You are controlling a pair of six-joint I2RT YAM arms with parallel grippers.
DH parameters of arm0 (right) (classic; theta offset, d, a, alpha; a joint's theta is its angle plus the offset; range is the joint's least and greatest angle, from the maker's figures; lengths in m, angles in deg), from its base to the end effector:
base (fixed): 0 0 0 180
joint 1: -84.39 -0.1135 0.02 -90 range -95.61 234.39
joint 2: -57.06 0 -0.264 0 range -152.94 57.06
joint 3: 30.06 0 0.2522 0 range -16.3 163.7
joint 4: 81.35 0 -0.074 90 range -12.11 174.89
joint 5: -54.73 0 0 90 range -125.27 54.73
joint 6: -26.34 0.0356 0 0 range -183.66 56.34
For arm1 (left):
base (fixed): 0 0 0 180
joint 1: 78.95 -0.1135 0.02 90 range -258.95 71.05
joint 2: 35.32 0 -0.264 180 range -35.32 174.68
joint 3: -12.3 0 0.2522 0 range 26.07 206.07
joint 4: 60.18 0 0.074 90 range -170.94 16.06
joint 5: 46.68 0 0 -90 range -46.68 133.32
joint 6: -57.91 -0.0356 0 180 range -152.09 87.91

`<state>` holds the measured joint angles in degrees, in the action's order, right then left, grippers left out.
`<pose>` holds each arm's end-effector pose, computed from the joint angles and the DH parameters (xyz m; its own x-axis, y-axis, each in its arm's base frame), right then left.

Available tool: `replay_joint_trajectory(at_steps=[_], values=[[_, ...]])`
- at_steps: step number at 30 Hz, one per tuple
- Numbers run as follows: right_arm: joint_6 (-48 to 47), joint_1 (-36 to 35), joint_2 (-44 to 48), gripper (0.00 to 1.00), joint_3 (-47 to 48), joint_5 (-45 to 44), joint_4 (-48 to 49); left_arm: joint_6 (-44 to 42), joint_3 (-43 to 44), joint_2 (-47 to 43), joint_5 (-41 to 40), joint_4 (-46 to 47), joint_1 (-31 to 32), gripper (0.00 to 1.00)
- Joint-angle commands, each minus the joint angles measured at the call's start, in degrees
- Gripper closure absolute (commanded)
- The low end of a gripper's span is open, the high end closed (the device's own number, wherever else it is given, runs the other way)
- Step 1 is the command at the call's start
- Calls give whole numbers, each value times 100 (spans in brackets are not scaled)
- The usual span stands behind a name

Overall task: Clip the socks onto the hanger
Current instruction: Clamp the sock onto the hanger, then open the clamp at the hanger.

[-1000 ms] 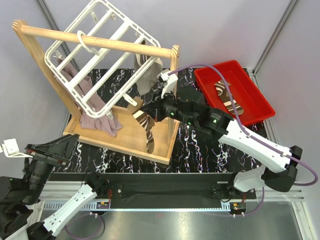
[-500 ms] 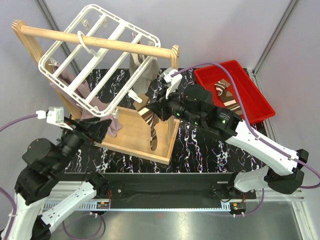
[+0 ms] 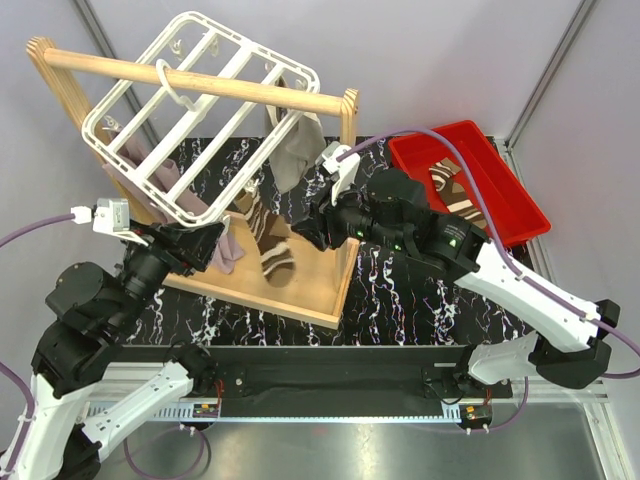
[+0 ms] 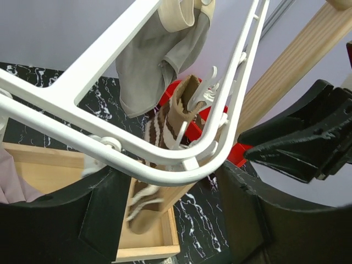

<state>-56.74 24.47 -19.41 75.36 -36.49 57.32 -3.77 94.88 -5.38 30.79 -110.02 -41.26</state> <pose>0.1440 0.2471 0.4688 -0.2097 -0.1216 -0.9702 -0.8355 0.5377 0.1132 0.0466 -0.0262 0.4510 -0.1678 -0.4556 -0.8742 0.3928 0.7825 -0.4832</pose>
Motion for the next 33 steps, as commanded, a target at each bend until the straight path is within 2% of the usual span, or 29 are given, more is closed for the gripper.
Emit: replay_joint_trajectory(at_steps=[1, 3, 8, 10, 16, 18, 24, 33], values=[[-15, 24, 255, 54, 222, 744, -12, -247, 308, 38, -153, 505, 10, 37], [64, 33, 403, 53, 47, 1234, 311, -317, 404, 83, -91, 505, 10, 39], [99, 24, 291, 41, -87, 2605, 990, -362, 519, 206, 5, 549, 1, 46], [99, 24, 141, 38, -122, 2810, 1367, -371, 589, 250, 93, 566, 1, 47], [204, 33, -175, 29, -297, 2811, 2536, -265, 659, 320, 322, 672, 1, 51], [266, 33, -307, 30, -315, 2749, 2965, -239, 642, 329, 383, 716, 10, 52], [451, 7, -658, 37, -148, 2425, 3371, -90, 642, 355, 506, 786, 1, 53], [565, 7, -878, 38, -157, 2011, 3820, -10, 589, 320, 603, 856, 1, 54]])
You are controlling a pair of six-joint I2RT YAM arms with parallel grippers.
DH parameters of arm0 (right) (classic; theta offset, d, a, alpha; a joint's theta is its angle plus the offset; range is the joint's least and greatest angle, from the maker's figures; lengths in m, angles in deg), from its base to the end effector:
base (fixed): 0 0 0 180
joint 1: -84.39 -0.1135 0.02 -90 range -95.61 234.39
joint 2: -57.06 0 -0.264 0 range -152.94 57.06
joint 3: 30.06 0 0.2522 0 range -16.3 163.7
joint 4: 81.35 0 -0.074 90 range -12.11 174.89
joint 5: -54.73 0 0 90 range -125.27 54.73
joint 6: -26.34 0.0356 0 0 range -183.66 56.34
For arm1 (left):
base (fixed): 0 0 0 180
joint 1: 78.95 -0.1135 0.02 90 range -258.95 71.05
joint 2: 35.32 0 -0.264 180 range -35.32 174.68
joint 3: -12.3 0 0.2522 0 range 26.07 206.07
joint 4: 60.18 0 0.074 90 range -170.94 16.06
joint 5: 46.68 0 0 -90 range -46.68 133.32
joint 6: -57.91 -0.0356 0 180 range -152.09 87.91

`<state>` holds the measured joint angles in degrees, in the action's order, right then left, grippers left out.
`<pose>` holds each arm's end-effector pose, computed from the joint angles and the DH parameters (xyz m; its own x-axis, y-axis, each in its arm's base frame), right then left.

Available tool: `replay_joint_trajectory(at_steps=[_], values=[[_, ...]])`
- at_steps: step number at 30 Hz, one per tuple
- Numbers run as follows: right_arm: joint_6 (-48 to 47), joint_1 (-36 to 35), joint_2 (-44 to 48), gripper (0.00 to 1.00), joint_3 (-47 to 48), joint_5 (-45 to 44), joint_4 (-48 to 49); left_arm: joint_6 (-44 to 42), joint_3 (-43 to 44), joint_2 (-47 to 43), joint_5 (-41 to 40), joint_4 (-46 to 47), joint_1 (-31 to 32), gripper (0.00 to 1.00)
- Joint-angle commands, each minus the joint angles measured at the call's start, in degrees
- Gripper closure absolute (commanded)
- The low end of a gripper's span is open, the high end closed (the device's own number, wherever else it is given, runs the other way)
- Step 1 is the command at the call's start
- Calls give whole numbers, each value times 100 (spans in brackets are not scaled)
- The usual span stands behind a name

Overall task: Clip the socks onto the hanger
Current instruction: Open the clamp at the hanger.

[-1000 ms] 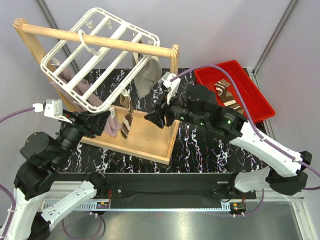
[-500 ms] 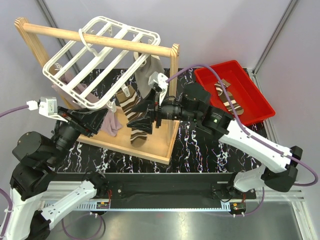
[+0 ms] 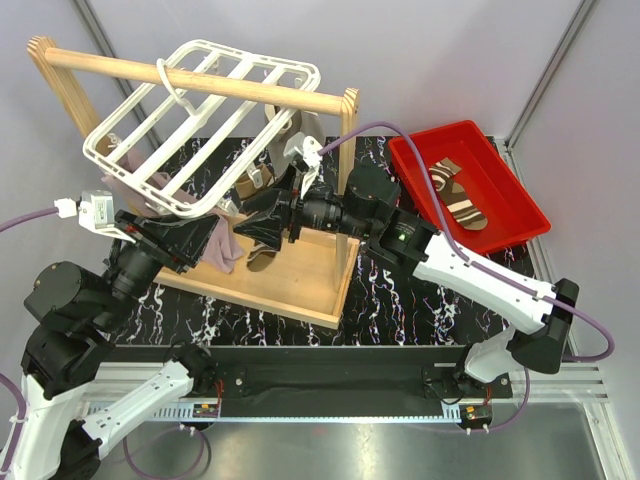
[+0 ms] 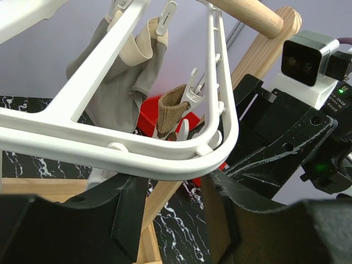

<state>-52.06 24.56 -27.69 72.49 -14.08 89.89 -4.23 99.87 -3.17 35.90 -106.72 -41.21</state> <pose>0.1607 0.3020 0.4703 -0.1208 0.1652 -0.9788 -0.9812 0.1294 0.1429 0.0405 -0.0255 0.4785 -0.1286 -0.4865 -0.8642 0.5044 0.7182 -0.4793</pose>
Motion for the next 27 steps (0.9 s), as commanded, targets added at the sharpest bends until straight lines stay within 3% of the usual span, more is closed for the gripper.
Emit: replay_joint_trajectory(at_steps=[1, 24, 27], values=[[115, -2, -76, 37, 156, -238, 581, 36, 91, 99, 109, 535, 6, 55], [572, -55, -393, 44, 358, 34, 1170, 106, 108, 73, 232, 588, -3, 60], [651, -55, -437, 49, 358, 157, 1284, 141, 99, 47, 241, 605, -3, 60]])
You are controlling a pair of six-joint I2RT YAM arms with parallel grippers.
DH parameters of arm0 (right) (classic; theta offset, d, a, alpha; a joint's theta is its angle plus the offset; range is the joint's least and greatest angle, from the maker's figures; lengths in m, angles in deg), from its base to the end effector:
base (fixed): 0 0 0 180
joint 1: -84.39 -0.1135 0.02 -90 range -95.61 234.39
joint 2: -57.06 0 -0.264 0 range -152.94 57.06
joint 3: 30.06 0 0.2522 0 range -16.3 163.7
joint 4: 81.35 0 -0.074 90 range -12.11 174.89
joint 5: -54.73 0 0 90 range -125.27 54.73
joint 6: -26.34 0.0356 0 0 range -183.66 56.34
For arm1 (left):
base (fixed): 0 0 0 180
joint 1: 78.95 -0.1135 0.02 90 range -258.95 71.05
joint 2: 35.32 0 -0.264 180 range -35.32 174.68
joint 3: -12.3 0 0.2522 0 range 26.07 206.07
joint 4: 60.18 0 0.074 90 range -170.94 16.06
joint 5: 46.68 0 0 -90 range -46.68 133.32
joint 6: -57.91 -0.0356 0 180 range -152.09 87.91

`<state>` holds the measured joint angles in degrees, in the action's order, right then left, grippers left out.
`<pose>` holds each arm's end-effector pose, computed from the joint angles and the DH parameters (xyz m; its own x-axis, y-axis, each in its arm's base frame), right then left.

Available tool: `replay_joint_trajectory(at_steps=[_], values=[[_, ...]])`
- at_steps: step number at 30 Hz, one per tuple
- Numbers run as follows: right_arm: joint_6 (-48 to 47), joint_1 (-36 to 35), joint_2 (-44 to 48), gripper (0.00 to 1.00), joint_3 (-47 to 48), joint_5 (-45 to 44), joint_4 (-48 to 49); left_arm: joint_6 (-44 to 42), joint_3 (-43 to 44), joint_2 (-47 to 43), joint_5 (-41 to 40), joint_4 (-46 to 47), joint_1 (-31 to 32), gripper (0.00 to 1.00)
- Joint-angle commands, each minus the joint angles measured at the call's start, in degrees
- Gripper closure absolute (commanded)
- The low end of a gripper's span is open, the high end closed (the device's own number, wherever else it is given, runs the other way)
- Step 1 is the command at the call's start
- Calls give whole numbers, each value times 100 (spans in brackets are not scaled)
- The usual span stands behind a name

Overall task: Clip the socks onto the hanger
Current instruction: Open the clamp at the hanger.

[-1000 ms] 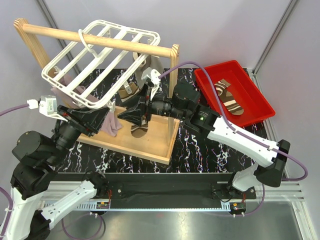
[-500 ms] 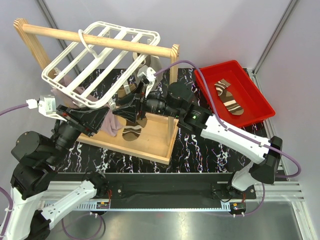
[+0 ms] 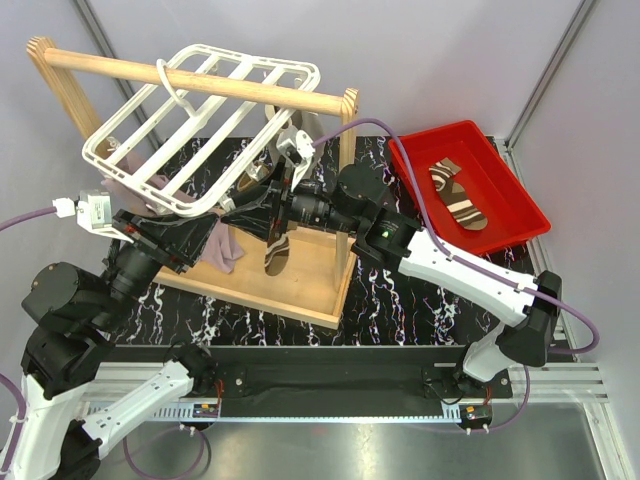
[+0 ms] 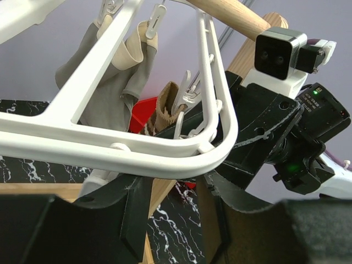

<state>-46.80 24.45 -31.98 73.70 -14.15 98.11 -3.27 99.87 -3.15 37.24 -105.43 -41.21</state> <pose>0.1709 0.3210 0.4678 -0.1675 0.2507 -0.9535 -0.9757 0.0963 0.1967 0.0398 -0.0260 0.4809 -0.1316 -0.5043 -0.8534 0.5282 0.6929 -0.4909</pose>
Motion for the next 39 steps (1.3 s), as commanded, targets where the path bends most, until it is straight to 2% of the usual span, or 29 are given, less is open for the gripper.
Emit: replay_joint_trajectory(at_steps=[1, 5, 6, 8, 9, 13, 17, 21, 23, 26, 29, 39], values=[[168, -44, -17, 51, 238, 190, 480, 54, 99, 44, 116, 468, 6, 60], [282, -35, -79, 65, 220, 234, 559, 133, 108, 1, 117, 494, -3, 60], [335, -44, -79, 73, 203, 252, 586, 159, 117, -17, 117, 485, 6, 61], [396, -35, -27, 79, 124, 287, 647, 229, 135, -34, 99, 468, 6, 61], [414, -35, -9, 86, 106, 296, 682, 264, 135, -43, 82, 468, -3, 61], [519, -44, 79, 100, 141, 357, 420, 545, 56, -157, 64, 511, -3, 52], [634, -35, 53, 100, 561, 568, -509, 1325, -294, -359, -15, 783, 6, 41], [836, -35, 114, 100, 721, 761, -934, 2311, -551, -439, -296, 969, -3, 37], [871, -44, 123, 100, 826, 840, -1057, 2723, -516, -360, -314, 881, 6, 37], [793, -44, 18, 100, 1194, 919, -1767, 3233, -375, -97, -218, 600, 6, 37], [661, -35, -140, 100, 1511, 1025, -2111, 3594, -480, -17, -42, 836, 6, 37], [274, -44, -395, 100, 2039, 1131, -3131, 3526, -419, 150, -104, 766, -3, 37]])
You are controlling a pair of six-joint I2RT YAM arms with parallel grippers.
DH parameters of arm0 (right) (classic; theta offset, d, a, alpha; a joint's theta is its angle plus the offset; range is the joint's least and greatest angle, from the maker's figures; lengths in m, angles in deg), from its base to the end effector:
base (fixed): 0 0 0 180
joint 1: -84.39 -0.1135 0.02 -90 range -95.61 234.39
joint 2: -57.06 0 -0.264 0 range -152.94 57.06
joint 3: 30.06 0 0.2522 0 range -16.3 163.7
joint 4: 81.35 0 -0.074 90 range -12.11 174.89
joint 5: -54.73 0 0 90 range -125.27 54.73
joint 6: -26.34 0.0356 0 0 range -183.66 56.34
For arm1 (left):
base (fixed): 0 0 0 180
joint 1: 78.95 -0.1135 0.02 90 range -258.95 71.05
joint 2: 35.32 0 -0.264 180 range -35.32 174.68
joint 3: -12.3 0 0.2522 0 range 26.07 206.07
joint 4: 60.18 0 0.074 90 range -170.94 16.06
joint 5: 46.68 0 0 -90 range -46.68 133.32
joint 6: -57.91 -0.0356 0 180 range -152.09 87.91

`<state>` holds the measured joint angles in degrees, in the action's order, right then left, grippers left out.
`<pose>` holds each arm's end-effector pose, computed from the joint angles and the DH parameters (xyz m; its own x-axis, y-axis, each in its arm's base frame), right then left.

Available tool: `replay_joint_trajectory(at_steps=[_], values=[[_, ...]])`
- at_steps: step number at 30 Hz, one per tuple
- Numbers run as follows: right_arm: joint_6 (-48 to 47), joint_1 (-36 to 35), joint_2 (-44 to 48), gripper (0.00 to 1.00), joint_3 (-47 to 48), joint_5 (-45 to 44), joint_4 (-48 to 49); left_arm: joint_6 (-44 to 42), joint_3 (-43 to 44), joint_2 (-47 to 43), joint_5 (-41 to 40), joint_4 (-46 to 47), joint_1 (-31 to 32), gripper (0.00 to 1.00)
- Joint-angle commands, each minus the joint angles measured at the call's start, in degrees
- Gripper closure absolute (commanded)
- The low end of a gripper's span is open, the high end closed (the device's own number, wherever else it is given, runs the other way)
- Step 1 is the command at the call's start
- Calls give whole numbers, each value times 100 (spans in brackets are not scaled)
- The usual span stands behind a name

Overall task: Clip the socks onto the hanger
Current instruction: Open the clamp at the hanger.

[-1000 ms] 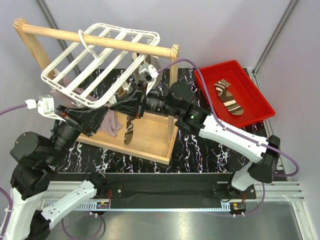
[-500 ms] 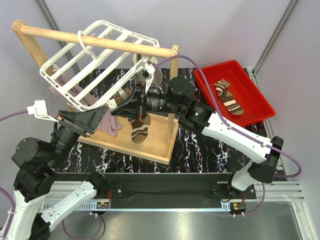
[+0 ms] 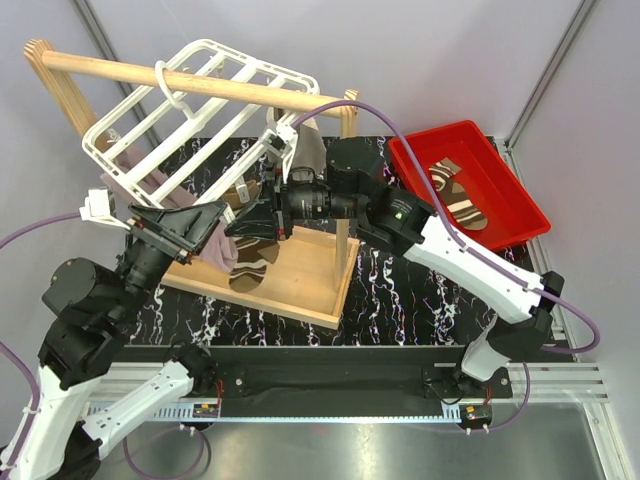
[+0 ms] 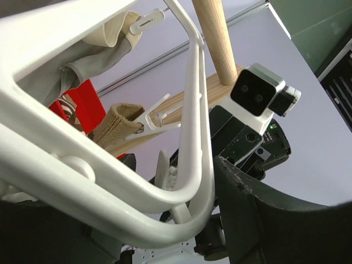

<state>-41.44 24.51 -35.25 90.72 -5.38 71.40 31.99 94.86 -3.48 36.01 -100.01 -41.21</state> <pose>0.1639 0.3179 0.4997 -0.3682 0.0186 -0.9295 -0.9297 -0.0032 0.3683 0.0524 -0.0348 0.4686 -0.3919 -0.8248 -0.4076 0.3566 0.2723 -0.8937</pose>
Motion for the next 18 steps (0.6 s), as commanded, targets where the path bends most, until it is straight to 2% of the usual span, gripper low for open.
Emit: replay_joint_trajectory(at_steps=[1, 6, 11, 17, 18], values=[[-288, -42, -68, 100, 354, 202, -504, -61, 47, 174, 124, 268, 6, 37], [-455, -42, -173, 100, 670, 219, -944, -422, -182, 121, 169, 523, -3, 34], [-569, -42, -296, 100, 934, 228, -1277, -598, -191, 209, 169, 471, 6, 41], [-569, -50, -296, 100, 908, 237, -1357, -773, -165, 209, 98, 436, 6, 68], [-578, -50, -279, 100, 891, 219, -1340, -800, -156, 192, 81, 401, -3, 82]])
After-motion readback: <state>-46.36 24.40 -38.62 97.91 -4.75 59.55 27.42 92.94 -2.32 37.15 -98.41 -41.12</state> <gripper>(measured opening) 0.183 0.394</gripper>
